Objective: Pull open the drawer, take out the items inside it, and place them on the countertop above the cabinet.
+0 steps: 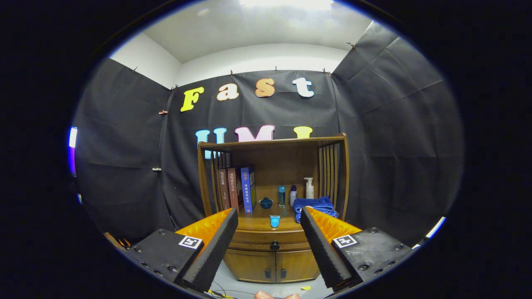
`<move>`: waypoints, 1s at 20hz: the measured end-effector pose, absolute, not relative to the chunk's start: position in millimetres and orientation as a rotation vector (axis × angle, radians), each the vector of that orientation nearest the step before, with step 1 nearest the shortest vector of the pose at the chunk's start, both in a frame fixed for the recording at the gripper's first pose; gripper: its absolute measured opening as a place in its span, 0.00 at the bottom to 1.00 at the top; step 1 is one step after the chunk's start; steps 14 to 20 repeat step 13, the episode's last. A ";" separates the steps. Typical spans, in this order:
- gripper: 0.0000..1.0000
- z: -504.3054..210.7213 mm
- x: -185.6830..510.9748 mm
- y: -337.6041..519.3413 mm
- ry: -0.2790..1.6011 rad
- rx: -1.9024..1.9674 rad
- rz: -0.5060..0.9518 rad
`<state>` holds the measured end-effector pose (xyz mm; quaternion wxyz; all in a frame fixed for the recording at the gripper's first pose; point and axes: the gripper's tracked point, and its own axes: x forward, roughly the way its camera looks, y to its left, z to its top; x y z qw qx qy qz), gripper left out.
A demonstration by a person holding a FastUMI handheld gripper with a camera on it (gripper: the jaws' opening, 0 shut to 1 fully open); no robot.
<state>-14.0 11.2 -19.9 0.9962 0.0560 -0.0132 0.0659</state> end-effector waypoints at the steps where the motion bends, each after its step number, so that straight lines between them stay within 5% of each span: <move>1: 0.99 -20.7 -13.5 10.5 -0.026 0.105 0.131; 20: 0.99 -20.1 -13.1 13.1 -0.024 0.092 0.131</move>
